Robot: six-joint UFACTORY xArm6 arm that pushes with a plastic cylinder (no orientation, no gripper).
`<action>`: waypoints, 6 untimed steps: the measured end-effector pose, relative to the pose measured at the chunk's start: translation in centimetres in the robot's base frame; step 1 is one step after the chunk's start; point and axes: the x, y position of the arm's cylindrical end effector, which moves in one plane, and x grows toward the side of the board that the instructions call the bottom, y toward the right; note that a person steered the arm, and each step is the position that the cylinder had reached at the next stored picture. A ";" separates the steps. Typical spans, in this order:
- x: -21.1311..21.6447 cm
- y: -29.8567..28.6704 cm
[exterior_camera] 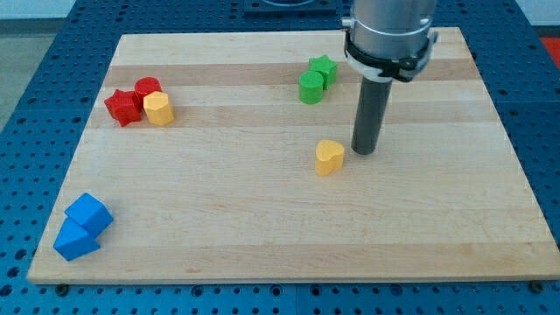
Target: Locate the heart diagonally to the bottom right side of the hexagon
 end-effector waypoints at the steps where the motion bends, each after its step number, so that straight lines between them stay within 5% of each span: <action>1: 2.8 -0.1; 3: 3.1 -3.1; 6: -2.9 -10.6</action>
